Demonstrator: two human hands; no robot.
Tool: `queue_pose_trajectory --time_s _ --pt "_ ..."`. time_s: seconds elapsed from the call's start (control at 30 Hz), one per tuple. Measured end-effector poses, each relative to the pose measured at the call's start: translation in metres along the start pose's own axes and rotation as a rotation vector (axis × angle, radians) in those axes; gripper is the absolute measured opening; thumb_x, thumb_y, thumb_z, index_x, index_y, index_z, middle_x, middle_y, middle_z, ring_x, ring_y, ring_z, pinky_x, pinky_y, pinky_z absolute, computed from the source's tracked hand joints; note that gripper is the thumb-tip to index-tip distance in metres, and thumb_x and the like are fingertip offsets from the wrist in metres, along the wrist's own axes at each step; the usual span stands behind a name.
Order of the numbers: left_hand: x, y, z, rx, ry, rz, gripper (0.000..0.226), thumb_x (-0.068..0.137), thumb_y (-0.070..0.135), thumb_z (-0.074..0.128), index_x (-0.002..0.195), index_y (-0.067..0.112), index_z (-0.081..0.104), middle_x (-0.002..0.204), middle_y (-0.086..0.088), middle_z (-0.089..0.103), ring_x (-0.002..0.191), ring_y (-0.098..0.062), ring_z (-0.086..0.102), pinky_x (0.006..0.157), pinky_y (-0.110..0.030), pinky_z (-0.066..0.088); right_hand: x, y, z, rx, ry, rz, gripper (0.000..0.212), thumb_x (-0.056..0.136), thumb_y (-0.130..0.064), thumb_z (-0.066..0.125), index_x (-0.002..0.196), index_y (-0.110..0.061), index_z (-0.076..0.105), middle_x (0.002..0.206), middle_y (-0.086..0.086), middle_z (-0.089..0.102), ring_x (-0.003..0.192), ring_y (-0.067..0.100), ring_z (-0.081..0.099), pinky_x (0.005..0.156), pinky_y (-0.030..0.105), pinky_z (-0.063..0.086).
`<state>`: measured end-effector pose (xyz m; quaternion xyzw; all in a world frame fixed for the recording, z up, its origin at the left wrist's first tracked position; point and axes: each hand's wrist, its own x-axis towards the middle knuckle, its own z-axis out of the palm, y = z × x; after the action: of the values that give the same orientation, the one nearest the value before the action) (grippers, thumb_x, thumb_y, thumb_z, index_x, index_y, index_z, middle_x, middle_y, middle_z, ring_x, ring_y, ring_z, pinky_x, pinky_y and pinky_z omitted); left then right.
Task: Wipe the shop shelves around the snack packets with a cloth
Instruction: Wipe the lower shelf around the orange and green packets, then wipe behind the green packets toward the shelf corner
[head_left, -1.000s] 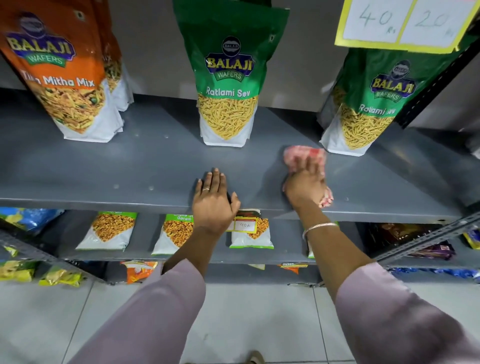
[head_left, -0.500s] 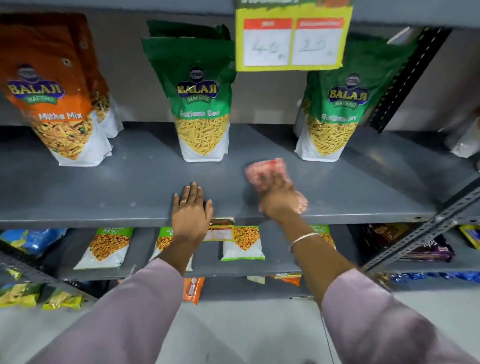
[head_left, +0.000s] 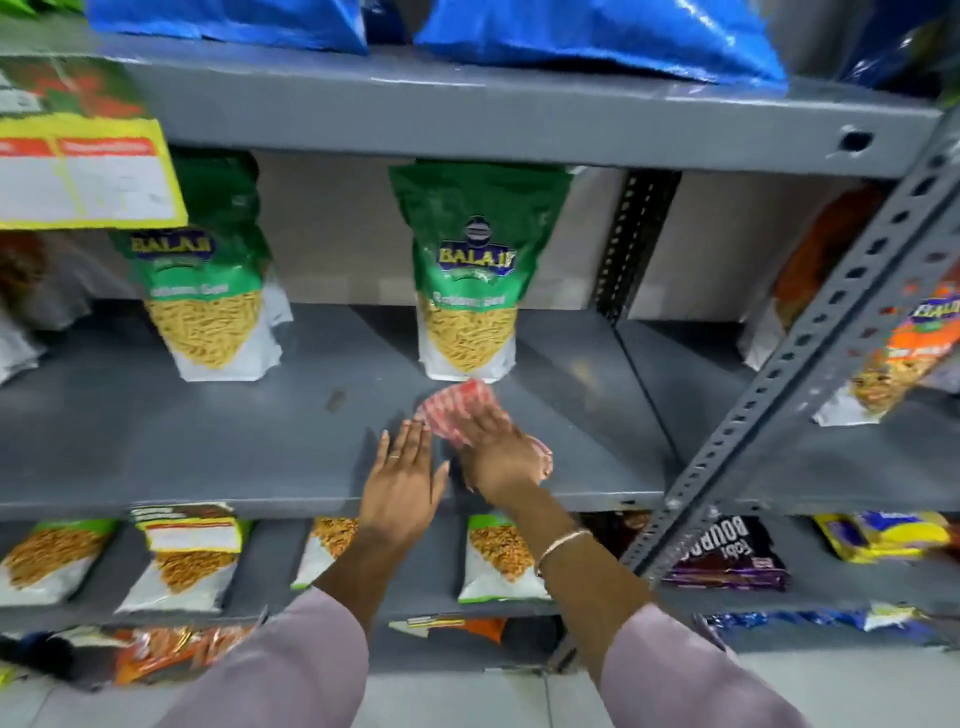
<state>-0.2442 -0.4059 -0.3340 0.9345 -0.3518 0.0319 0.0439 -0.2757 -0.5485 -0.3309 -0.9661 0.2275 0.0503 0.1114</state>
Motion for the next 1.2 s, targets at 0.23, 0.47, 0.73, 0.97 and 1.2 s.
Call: queue_pose_trajectory --time_s 0.23,0.47,0.73,0.97,1.2 --pt "0.018 0.019 0.008 0.037 -0.017 -0.045 0.078 0.097 0.040 0.000 0.112 -0.004 0.063 0.119 -0.019 0.063 0.111 -0.029 0.060 0.104 -0.039 0.024 0.025 0.101 -0.019 0.157 0.181 0.135 0.061 0.095 -0.023 0.038 0.152 -0.029 0.018 0.163 0.001 0.008 0.150 0.026 0.009 0.121 0.047 0.017" --pt "0.016 0.020 0.011 -0.063 0.086 -0.023 0.085 0.079 0.052 -0.001 0.141 0.002 0.031 0.150 -0.013 0.028 0.140 -0.024 0.023 0.115 -0.035 0.007 0.047 0.143 -0.028 0.118 0.244 0.209 0.059 0.095 -0.027 0.025 0.153 -0.027 0.016 0.163 0.002 0.007 0.151 0.028 0.004 0.123 0.046 0.012" --pt "0.016 0.020 0.011 -0.071 0.074 -0.028 0.087 0.077 0.053 -0.005 0.143 0.005 0.026 0.153 -0.010 0.022 0.142 -0.022 0.016 0.113 -0.031 -0.003 0.046 0.123 -0.037 0.538 0.387 0.364 0.050 0.086 -0.013 0.061 0.135 -0.018 0.050 0.131 0.012 0.053 0.113 0.034 0.057 0.093 0.048 0.052" --pt "0.016 0.018 0.013 -0.041 0.060 -0.031 0.075 0.089 0.049 0.011 0.128 -0.002 0.050 0.136 -0.018 0.049 0.127 -0.029 0.046 0.113 -0.037 0.018 0.079 0.128 -0.013 0.004 0.374 0.003 0.074 0.077 -0.008 0.064 0.144 -0.030 0.040 0.156 0.002 0.034 0.142 0.031 0.033 0.116 0.042 0.025" --pt "0.011 0.019 0.010 -0.111 -0.008 -0.004 0.074 0.085 0.048 0.016 0.132 0.000 0.045 0.142 -0.017 0.042 0.132 -0.028 0.039 0.112 -0.043 0.023 0.088 0.105 -0.018 0.098 0.362 0.072 0.069 0.087 -0.013 0.049 0.150 -0.027 0.026 0.161 0.007 0.018 0.148 0.029 0.017 0.122 0.043 0.017"
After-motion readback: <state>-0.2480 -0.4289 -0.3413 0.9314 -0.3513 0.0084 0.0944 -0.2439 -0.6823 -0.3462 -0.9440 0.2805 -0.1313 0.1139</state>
